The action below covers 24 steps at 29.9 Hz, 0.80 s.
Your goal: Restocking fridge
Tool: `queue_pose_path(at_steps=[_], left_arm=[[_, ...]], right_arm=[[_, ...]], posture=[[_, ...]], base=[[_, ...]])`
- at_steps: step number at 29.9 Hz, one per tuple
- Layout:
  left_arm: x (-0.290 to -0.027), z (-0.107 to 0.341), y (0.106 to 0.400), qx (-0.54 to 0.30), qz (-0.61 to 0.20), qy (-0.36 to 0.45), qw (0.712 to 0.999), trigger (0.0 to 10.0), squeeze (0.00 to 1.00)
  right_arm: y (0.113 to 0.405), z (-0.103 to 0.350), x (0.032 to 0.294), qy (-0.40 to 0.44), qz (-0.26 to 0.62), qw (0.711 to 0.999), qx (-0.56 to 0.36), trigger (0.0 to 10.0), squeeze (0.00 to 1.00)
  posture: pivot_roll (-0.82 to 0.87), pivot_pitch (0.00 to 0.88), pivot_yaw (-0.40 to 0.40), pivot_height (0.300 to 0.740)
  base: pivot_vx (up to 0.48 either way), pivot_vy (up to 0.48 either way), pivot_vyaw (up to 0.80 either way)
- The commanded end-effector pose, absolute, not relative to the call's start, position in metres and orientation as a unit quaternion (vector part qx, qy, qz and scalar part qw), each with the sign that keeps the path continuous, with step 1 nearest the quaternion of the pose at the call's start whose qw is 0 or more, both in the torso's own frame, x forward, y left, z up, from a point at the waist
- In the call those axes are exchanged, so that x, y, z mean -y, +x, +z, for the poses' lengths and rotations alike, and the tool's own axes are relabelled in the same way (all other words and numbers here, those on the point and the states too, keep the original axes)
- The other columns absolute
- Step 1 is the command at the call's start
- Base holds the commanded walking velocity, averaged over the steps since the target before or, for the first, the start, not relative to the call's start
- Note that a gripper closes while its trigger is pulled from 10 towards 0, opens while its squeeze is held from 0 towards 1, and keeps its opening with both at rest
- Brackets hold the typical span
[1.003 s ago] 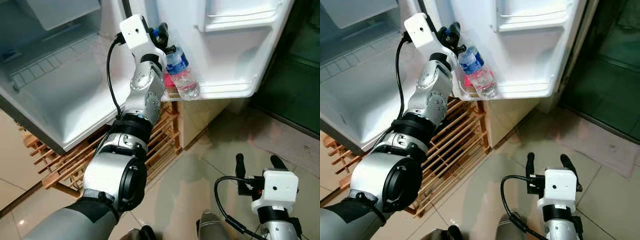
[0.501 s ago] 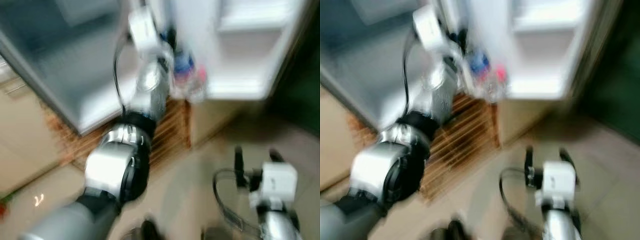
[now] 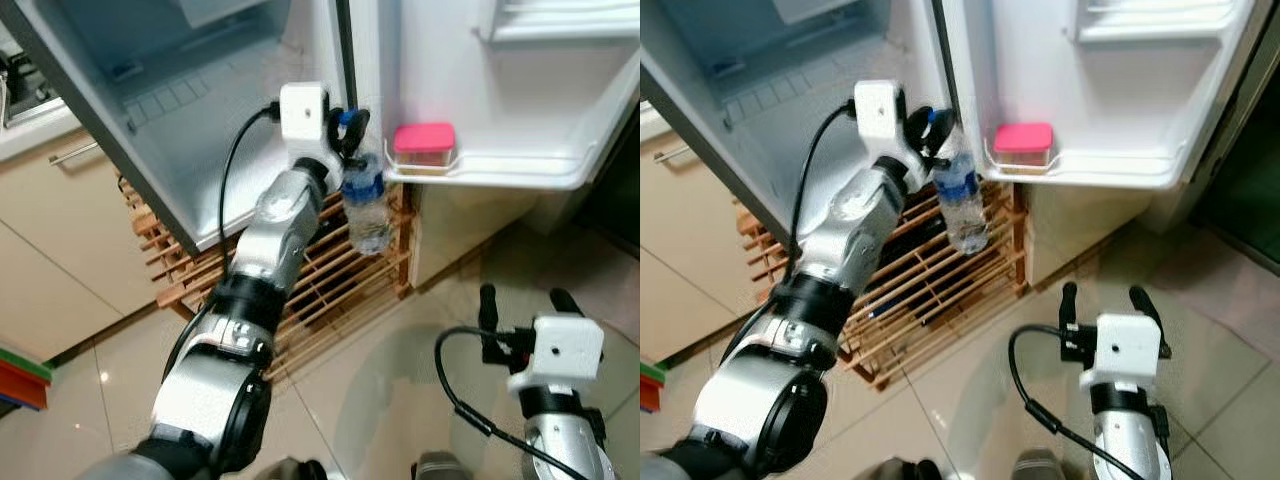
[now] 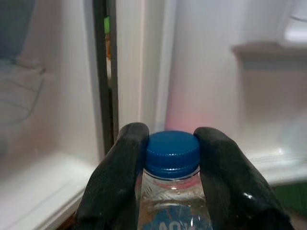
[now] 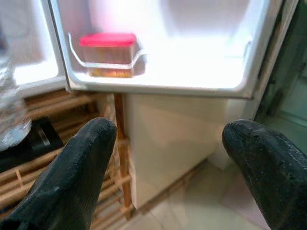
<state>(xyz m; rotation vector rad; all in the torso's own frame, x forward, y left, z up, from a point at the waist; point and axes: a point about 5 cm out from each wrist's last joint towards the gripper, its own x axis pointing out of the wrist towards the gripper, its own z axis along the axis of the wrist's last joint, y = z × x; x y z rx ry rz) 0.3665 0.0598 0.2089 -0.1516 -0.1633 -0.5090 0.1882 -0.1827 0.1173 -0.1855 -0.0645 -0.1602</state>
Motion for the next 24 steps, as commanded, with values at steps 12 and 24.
queue_pose_path(at_steps=[12,24], left_arm=[[-0.102,0.186,0.342,0.077,-0.222,0.032,0.971,10.0,0.0],[-0.078,0.176,0.331,0.06,-0.229,0.007,0.972,10.0,0.0]], right_arm=[[0.218,0.12,0.186,-0.073,-0.069,0.994,0.042,10.0,0.0],[0.225,0.122,0.182,-0.072,-0.062,0.994,0.054,10.0,0.0]], posture=[[-0.25,0.0,0.108,0.74],[-0.26,0.0,0.113,0.74]], base=[[0.0,0.0,0.13],[0.0,-0.392,0.52]])
